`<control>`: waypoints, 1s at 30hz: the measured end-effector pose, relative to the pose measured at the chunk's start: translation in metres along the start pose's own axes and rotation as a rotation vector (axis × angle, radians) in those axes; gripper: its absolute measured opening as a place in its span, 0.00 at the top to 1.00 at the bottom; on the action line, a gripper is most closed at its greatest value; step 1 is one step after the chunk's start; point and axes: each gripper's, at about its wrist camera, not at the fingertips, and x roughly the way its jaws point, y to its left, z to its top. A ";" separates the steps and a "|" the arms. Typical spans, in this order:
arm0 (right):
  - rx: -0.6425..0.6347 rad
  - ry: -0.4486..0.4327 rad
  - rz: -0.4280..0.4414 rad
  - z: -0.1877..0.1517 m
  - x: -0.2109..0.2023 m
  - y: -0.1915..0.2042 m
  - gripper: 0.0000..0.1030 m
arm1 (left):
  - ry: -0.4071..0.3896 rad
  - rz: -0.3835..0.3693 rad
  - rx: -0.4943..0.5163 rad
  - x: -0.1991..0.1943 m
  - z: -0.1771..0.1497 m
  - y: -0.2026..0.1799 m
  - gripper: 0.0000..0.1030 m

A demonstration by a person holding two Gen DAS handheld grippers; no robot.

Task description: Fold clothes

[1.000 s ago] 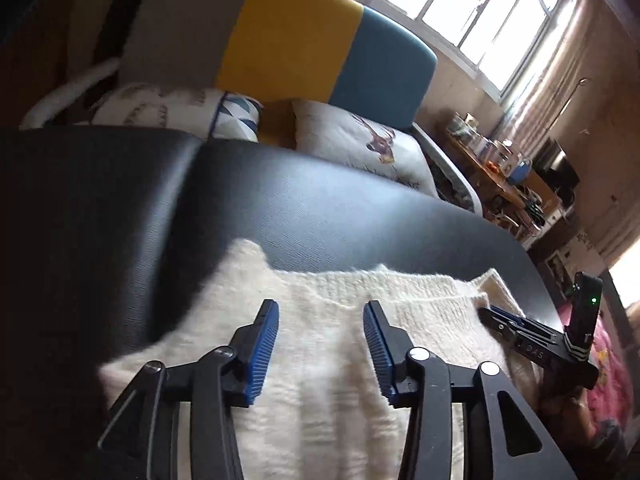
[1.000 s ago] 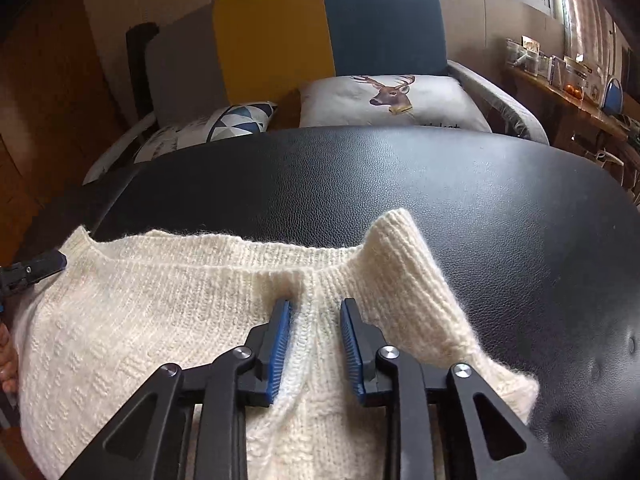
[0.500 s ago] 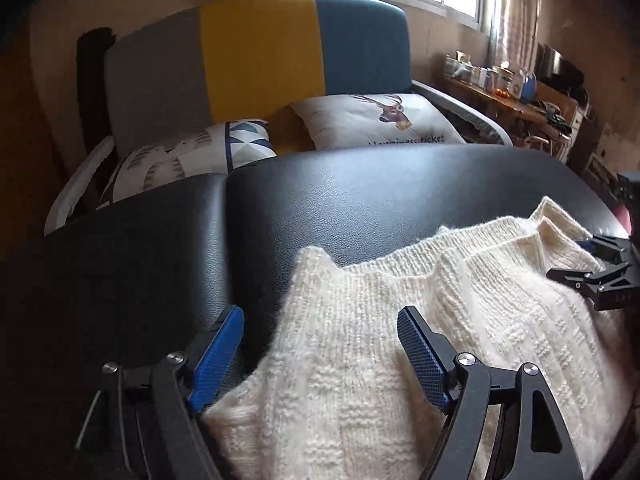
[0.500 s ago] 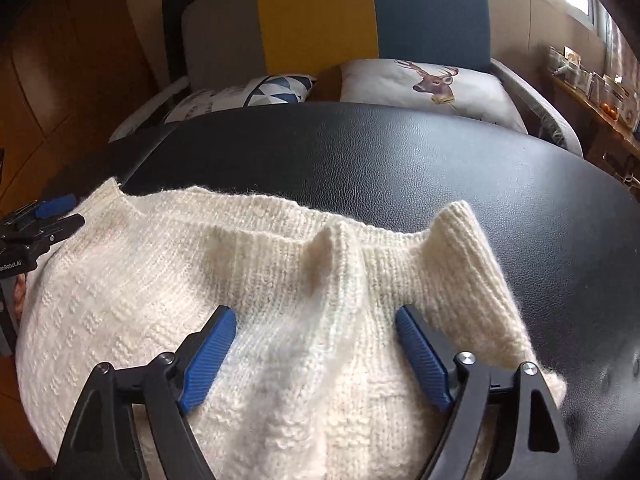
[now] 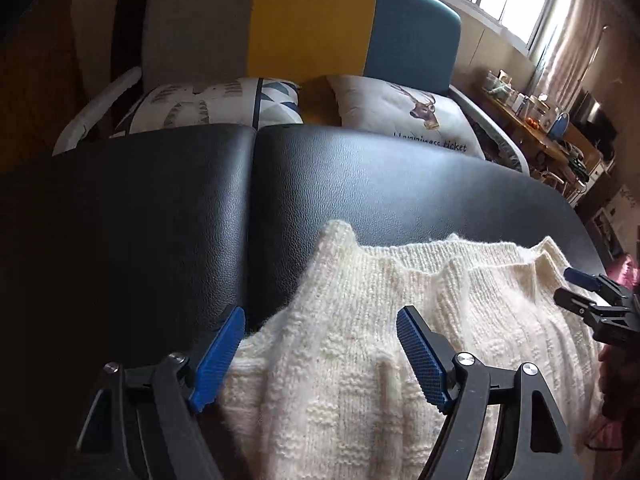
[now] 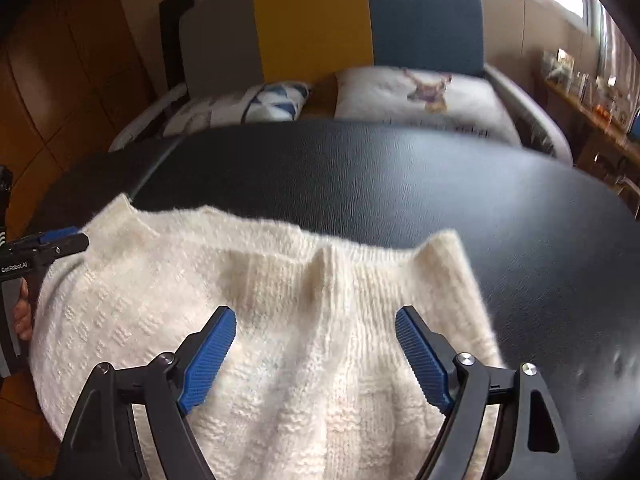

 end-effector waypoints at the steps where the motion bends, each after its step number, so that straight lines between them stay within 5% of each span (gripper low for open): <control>1: -0.018 -0.036 0.022 0.008 -0.011 0.006 0.18 | -0.009 -0.004 -0.005 -0.001 0.002 0.002 0.09; 6: -0.089 0.035 0.296 0.025 -0.005 0.041 0.18 | -0.003 0.039 0.059 0.006 0.013 0.001 0.05; 12: 0.028 0.318 0.351 0.020 0.072 0.054 0.18 | 0.030 -0.006 0.103 0.017 0.011 -0.002 0.06; 14: 0.073 0.316 0.316 0.018 0.083 0.051 0.18 | 0.049 -0.067 0.057 0.020 0.009 0.001 0.47; 15: 0.092 0.287 0.315 0.019 0.084 0.050 0.18 | 0.071 -0.069 0.026 0.025 0.010 0.003 0.93; 17: 0.096 0.238 0.302 0.020 0.087 0.051 0.18 | 0.086 -0.041 -0.025 0.033 0.009 0.009 0.94; 24: 0.108 0.093 0.289 0.006 0.089 0.050 0.20 | -0.049 0.019 -0.122 0.016 -0.001 0.031 0.95; 30: 0.190 0.073 0.383 0.004 0.089 0.029 0.20 | 0.015 0.034 -0.116 0.036 -0.004 0.040 0.93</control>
